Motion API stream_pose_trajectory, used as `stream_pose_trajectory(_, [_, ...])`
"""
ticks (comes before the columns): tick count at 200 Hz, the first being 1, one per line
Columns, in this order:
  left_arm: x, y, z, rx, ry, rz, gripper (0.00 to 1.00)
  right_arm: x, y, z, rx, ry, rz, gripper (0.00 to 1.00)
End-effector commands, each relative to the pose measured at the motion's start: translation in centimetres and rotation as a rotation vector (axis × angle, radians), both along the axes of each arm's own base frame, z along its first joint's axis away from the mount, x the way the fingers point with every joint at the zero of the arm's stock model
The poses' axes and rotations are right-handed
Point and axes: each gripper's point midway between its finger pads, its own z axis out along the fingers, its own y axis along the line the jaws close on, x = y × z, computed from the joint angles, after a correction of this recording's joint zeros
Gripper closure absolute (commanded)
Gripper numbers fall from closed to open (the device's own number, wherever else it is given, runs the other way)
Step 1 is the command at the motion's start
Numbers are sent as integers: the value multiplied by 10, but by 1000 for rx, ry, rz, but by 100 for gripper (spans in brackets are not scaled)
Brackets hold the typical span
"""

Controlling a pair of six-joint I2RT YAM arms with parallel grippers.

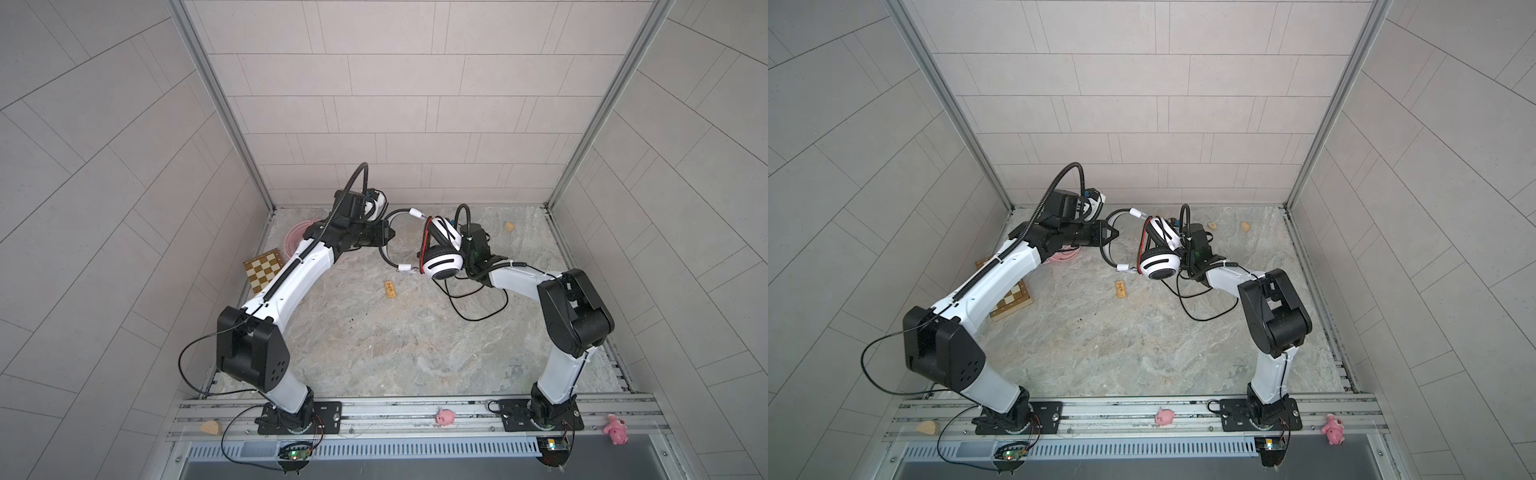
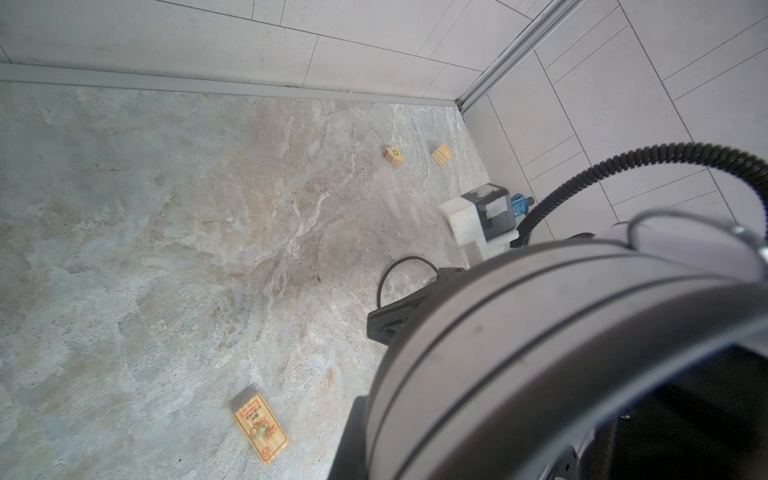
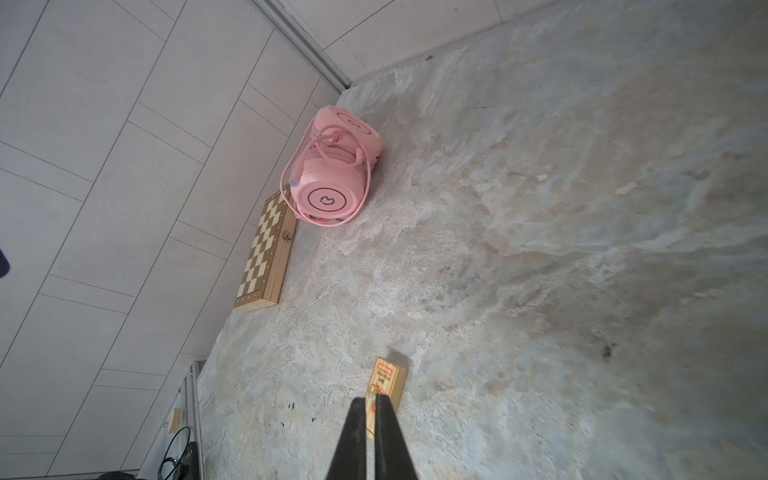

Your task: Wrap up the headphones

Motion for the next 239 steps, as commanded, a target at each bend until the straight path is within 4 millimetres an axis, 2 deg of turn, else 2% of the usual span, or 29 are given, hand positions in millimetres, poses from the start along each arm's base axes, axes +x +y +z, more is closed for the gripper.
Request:
stream_pose_trajectory(1, [-17,-17,113,-234,-227,-92,100,1,1,-30,0,90,-36,89])
stream_pose_trajectory(30, [-19,-13,125,-240,-251,-72,100,2,3,-45,-3,88,-48,89])
stream_pose_trajectory(48, [-21,-12,131,-243,-260,-73,100,1,5,-53,13,115,-52,94])
stream_pose_trajectory(78, [-12,-2,135,-245,-234,-11,100,-4,7,-67,18,122,-48,96])
stream_pose_trajectory(137, [6,17,161,-266,-282,114,100,-25,15,-88,-3,168,-17,94])
stream_pose_trajectory(194, [33,48,163,-239,-264,316,100,-50,12,-96,-35,174,0,94])
stream_pose_trajectory(239, [47,76,158,-215,-277,472,100,-69,7,-91,-64,173,-1,94])
